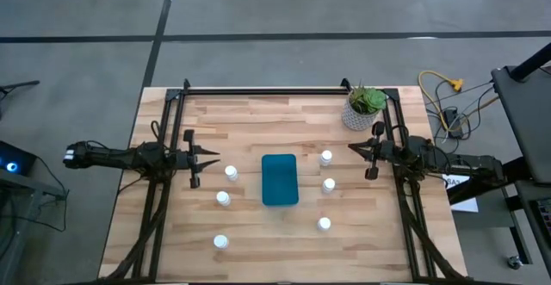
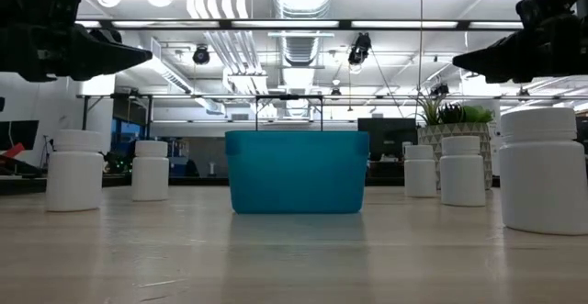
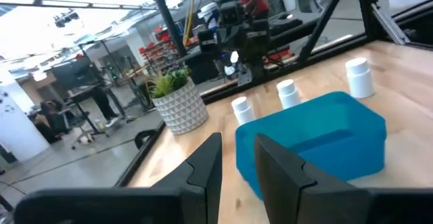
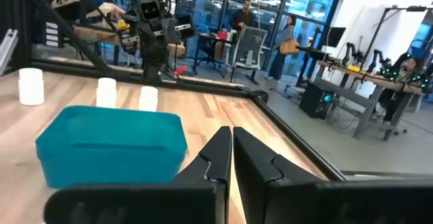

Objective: Pick and place pill bottles into a basket
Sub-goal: Put the medicine bottle in the blue bin

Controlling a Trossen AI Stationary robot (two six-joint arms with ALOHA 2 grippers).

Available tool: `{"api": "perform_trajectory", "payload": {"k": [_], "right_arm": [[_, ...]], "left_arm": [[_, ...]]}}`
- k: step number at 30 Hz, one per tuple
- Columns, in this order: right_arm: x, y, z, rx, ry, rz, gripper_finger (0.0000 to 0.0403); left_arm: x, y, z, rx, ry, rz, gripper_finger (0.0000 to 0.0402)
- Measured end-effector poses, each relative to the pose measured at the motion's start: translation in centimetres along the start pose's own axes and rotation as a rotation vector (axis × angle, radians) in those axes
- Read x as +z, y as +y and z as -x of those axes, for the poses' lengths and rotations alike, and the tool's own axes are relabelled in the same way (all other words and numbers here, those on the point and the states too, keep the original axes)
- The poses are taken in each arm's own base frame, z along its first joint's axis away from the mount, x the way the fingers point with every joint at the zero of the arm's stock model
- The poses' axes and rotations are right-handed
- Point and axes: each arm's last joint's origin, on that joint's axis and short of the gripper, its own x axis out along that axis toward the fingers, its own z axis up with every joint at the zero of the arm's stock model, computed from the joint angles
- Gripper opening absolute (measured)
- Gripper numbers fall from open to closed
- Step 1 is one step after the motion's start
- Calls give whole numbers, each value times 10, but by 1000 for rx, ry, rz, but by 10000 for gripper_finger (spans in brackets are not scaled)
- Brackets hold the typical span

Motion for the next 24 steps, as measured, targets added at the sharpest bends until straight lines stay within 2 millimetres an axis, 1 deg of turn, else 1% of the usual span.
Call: {"api": "perform_trajectory", "payload": {"k": [3, 7, 12, 13, 16, 18, 21, 24], "right_arm": [[0, 0, 0, 0, 0, 7, 9], [0, 0, 0, 0, 0, 12, 8], [0, 0, 0, -1, 0, -59, 8], [0, 0, 0, -1, 0, -60, 9], [0, 0, 0, -13, 0, -54, 9], [1, -1, 0, -18, -10, -54, 8], [7, -2, 0, -27, -76, -94, 8], [17, -4, 2, -33, -179, -183, 8]], "left_arm": [[4, 2, 0, 13, -44, 13, 70], [11, 3, 1, -23, -137, 25, 70], [17, 4, 2, -52, -214, 43, 70], [18, 4, 2, -53, -227, 81, 70], [21, 5, 3, -81, -255, 302, 70], [23, 6, 3, -90, -273, 411, 70], [28, 8, 4, -90, -323, 489, 70], [36, 12, 7, -76, -419, 524, 70]]}}
